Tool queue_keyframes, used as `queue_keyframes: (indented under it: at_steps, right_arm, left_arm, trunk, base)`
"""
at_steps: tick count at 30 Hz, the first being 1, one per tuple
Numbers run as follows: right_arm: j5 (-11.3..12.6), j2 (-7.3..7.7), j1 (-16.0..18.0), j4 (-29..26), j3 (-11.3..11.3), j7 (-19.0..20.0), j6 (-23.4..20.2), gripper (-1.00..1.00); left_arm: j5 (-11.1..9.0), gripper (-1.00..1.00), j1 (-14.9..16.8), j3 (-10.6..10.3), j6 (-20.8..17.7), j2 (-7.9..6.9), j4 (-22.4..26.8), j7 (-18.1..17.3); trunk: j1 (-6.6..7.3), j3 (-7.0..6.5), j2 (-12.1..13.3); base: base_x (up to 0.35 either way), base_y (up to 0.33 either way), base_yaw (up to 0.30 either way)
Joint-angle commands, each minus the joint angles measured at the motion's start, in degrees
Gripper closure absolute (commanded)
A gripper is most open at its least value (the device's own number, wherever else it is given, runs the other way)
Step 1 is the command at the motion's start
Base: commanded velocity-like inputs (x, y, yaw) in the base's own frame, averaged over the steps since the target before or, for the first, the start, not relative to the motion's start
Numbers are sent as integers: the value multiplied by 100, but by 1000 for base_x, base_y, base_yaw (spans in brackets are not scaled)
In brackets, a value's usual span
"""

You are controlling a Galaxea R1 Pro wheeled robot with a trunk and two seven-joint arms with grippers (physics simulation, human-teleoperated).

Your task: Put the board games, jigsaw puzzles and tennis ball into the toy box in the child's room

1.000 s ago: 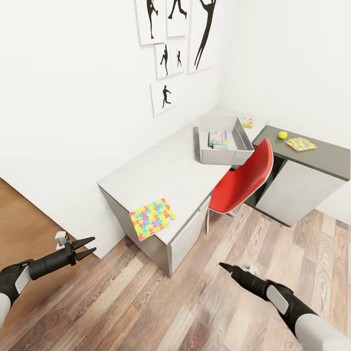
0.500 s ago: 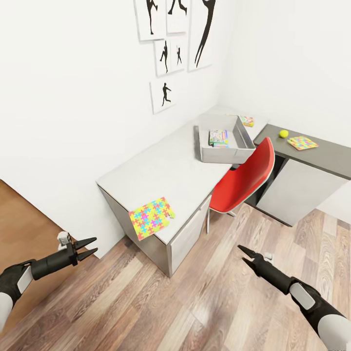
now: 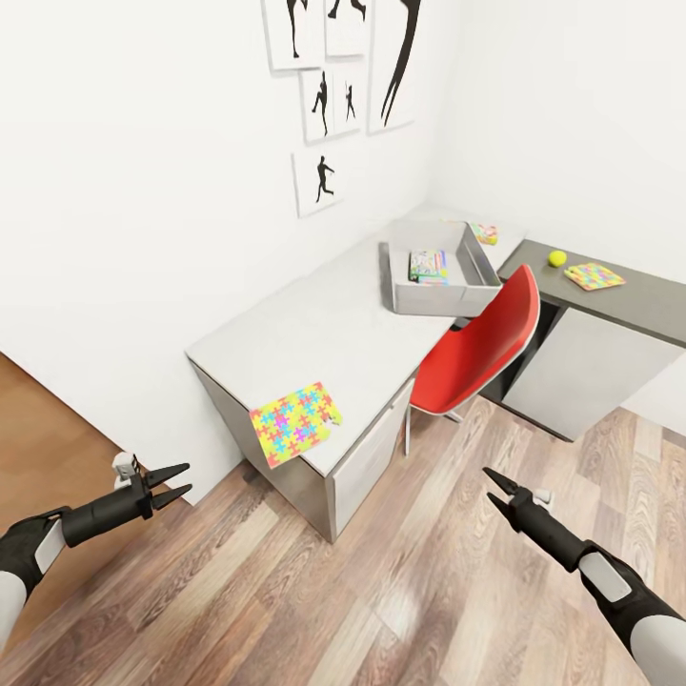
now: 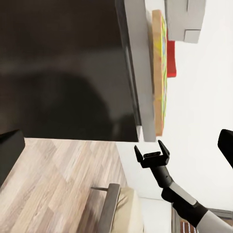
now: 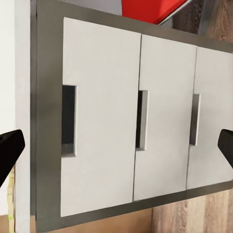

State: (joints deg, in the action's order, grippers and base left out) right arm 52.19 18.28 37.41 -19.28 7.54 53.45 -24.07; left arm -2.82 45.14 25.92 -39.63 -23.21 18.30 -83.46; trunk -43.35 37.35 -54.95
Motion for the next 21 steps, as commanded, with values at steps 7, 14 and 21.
queue_keyframes:
  at_steps: [7, 14, 21]
  right_arm:
    - [47, 0, 3, 6, 19, 11, -53, -100]
    - [54, 1, 3, 11, 26, 8, -68, -100]
    - [55, -14, 3, 7, 26, 8, -59, -100]
  left_arm:
    - [-10, -100, 10, 41, -77, 3, -2, -15]
    - [-17, -100, 14, 58, -78, 1, 13, -18]
    - [-18, -100, 16, 54, -78, 37, 16, -7]
  trunk:
    - [-155, 131, -286]
    - [-308, 256, -566]
    - [-462, 382, -847]
  base:
    - [0, 0, 0]
    - [0, 0, 0]
    - [0, 0, 0]
